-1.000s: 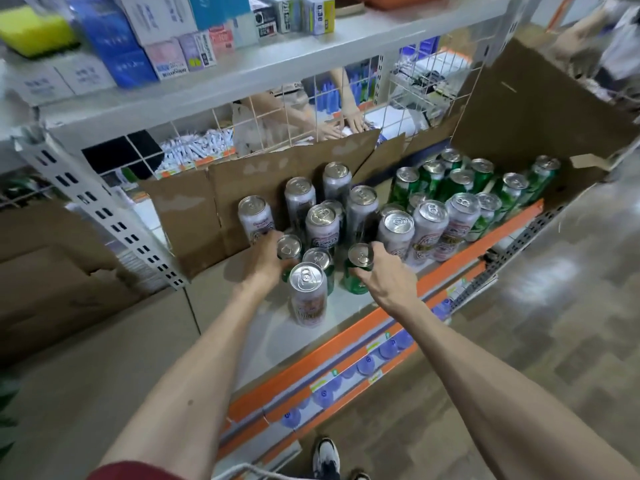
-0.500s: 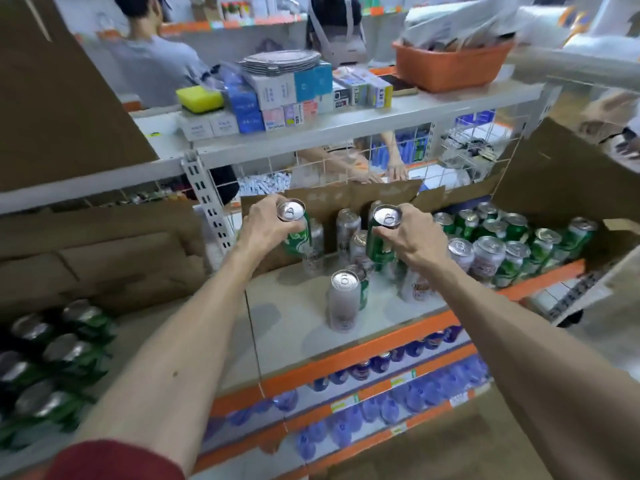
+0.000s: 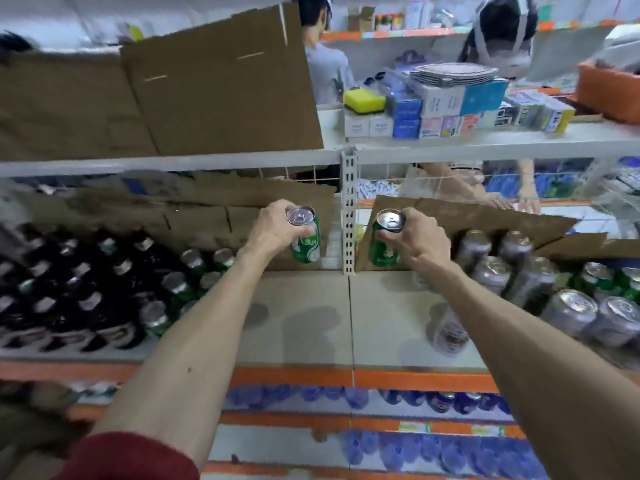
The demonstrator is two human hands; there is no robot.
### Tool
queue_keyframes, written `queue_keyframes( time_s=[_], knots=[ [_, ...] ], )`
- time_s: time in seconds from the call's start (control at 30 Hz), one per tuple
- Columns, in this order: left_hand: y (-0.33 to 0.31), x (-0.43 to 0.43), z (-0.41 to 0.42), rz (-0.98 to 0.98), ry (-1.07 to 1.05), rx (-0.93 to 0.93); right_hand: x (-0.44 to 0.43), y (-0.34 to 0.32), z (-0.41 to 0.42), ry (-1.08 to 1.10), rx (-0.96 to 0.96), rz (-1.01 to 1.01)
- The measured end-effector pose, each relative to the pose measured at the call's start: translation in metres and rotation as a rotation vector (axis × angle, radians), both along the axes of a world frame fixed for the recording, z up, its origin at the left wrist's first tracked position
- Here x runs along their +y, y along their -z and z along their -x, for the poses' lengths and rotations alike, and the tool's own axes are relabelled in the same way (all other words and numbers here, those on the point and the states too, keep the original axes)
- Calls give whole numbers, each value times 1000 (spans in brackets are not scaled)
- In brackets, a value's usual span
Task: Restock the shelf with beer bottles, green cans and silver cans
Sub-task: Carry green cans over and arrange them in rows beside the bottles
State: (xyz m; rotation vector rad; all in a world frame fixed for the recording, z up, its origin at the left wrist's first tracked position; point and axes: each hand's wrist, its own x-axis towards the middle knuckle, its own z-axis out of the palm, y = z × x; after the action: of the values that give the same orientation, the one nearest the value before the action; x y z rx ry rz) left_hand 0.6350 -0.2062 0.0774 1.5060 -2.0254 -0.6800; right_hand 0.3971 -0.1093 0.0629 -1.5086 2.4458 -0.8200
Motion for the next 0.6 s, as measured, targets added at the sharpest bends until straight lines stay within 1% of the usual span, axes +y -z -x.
queue_keyframes(
  time_s=[0.13,0.33,0.47,0.6],
  knots=[
    [15,-28,-57,-27,-62,-14,-49,18,-66,-88,-31,-59],
    [44,-91,-108,-99,-38,-1,-120,43,-142,-170,-24,-100],
    [67,-128,-116,-86,-23,-34,-147,60,-161,-191,5,-113],
    [95,-143,-113,-154,21,-46,-164,85,-163,-171,1,-127]
  ],
)
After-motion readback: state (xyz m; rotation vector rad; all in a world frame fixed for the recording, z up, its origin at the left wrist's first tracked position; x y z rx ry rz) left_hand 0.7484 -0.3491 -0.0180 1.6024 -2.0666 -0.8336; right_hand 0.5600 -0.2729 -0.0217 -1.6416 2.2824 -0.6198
